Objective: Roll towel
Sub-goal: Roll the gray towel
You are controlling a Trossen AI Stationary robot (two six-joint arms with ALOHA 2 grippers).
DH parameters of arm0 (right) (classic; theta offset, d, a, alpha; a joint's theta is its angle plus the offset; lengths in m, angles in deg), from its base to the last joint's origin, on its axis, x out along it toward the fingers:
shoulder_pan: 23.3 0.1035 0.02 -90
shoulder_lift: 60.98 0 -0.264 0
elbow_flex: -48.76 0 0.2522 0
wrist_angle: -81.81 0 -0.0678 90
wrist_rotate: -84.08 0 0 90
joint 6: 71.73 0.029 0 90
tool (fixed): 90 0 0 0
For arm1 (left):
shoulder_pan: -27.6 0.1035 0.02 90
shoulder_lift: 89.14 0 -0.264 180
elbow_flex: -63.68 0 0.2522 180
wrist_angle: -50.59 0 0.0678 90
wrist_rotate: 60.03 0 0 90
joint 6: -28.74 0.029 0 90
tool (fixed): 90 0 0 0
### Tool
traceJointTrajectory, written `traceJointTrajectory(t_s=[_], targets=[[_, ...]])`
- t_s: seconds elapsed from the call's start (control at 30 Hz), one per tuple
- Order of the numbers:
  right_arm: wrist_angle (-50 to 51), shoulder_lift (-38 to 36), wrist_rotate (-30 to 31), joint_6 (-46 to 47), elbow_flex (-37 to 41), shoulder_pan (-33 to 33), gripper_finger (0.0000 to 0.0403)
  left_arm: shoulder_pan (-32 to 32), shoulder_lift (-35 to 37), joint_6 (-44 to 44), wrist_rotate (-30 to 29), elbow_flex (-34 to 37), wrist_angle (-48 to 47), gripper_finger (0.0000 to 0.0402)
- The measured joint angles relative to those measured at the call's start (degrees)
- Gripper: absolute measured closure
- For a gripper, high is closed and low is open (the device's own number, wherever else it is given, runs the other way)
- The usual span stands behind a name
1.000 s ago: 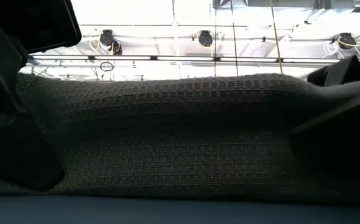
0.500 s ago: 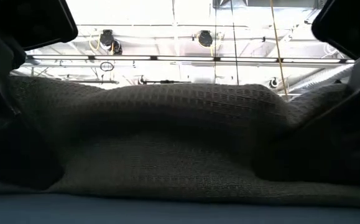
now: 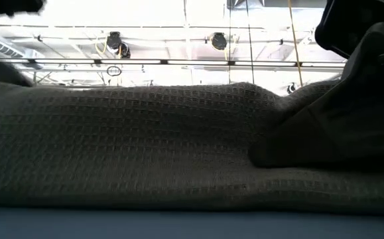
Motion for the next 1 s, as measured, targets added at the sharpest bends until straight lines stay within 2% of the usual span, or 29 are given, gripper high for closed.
traceJointTrajectory(t_s=[0.13,0.23,0.37,0.53,0.63,0.77,1.0], targets=[[0.1,0.1,-0.4,1.6,0.2,-0.3,0.0401,-2.5,4.2,0.1,-7.2,0.0,-9.8,0.0191],[0.0,0.0,-1.4,2.6,0.3,-0.5,0.0401,-4.5,4.6,0.0,-13.8,0.0,-11.3,0.0191],[-0.4,0.0,-2.5,4.3,0.3,-0.9,0.0402,-6.7,3.3,1.6,-20.0,-0.2,-5.7,0.0191],[-1.4,0.0,-2.5,4.9,0.3,-1.1,0.0402,-7.9,0.2,11.7,-25.7,-0.3,5.1,0.0191],[-1.4,0.0,-2.5,4.9,0.3,-1.0,0.0402,-7.8,-2.6,18.2,-26.5,-0.3,11.2,0.0186],[-1.5,0.0,-2.5,4.8,0.3,-1.0,0.0403,-6.7,-5.6,24.3,-26.5,-0.3,15.1,0.0148],[-1.4,0.0,-2.5,4.8,0.3,-1.0,0.0403,-5.3,-9.7,25.7,-26.5,-0.3,14.4,0.0036]])
